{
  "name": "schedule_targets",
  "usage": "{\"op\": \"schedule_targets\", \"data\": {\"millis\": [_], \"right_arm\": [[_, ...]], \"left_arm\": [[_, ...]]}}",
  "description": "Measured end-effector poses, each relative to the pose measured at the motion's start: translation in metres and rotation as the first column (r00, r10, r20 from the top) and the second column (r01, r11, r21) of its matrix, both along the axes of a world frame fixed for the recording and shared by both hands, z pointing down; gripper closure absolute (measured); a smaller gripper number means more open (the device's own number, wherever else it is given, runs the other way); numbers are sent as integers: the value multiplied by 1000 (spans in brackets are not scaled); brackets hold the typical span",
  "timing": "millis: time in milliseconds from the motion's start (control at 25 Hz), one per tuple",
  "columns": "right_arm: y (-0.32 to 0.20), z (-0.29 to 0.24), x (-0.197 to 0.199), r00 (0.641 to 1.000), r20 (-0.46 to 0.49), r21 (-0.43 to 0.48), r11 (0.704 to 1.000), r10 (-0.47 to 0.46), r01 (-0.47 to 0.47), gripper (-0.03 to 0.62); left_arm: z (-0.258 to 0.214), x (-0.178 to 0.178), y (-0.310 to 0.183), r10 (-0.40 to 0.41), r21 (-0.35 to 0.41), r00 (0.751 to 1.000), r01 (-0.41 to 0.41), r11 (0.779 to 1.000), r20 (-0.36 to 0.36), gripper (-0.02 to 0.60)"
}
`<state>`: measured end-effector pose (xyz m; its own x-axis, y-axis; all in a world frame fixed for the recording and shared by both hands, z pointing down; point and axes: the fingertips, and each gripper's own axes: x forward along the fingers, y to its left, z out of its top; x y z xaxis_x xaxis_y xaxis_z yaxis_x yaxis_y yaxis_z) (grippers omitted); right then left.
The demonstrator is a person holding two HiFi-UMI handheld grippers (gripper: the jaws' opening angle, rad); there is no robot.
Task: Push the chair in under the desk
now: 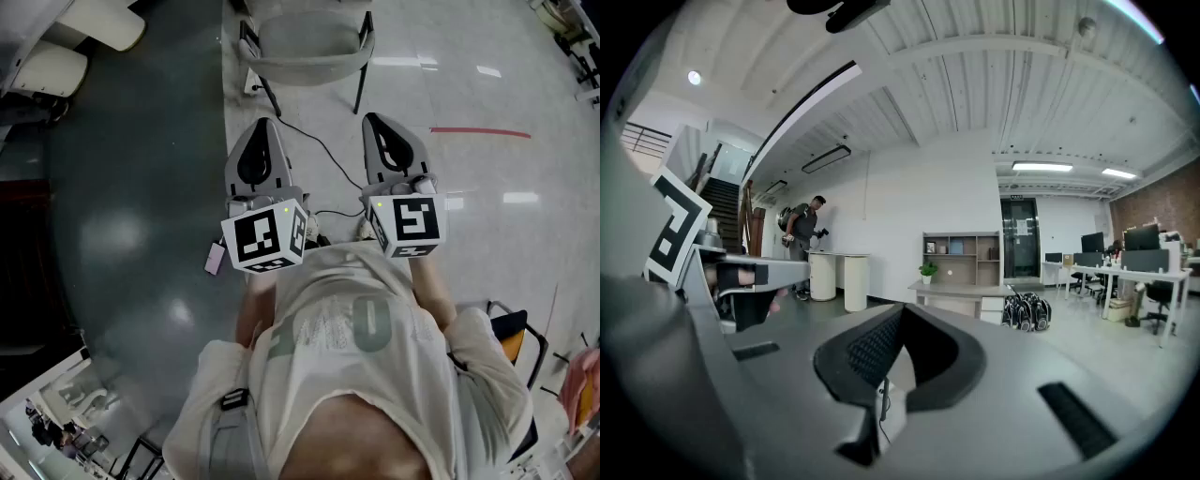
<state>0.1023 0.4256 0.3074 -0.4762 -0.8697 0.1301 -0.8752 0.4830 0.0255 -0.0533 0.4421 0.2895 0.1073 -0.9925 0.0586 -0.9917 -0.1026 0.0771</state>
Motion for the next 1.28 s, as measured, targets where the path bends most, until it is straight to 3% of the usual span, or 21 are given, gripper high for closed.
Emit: {"op": "schedule_targets", "data": {"millis": [440, 560, 840, 960, 1040, 1280], "right_arm": [[0, 3, 13, 1000, 17, -6, 1000, -11, 12, 579], [0, 0, 21, 997, 73, -4, 1000, -19, 19, 579], [-2, -1, 59, 969, 212, 21, 992, -129, 127, 577], [9, 0, 58, 914, 273, 0, 950, -299, 311, 577], [14, 1, 58, 890, 284, -26, 925, -357, 379, 577], [0, 14, 71, 906, 260, -81, 928, -334, 365, 577]], "left_arm": [[8, 9, 1, -4, -14, 999, 4, 1000, 35, 566], [12, 5, 4, -31, -24, 999, 32, 999, 36, 566], [21, 18, 11, -124, -36, 992, 125, 991, 27, 566], [23, 31, 15, -159, -38, 987, 159, 987, 14, 566], [23, 41, 18, -173, -40, 985, 173, 984, 3, 566], [29, 57, 12, -183, -59, 983, 184, 981, 20, 566]]}}
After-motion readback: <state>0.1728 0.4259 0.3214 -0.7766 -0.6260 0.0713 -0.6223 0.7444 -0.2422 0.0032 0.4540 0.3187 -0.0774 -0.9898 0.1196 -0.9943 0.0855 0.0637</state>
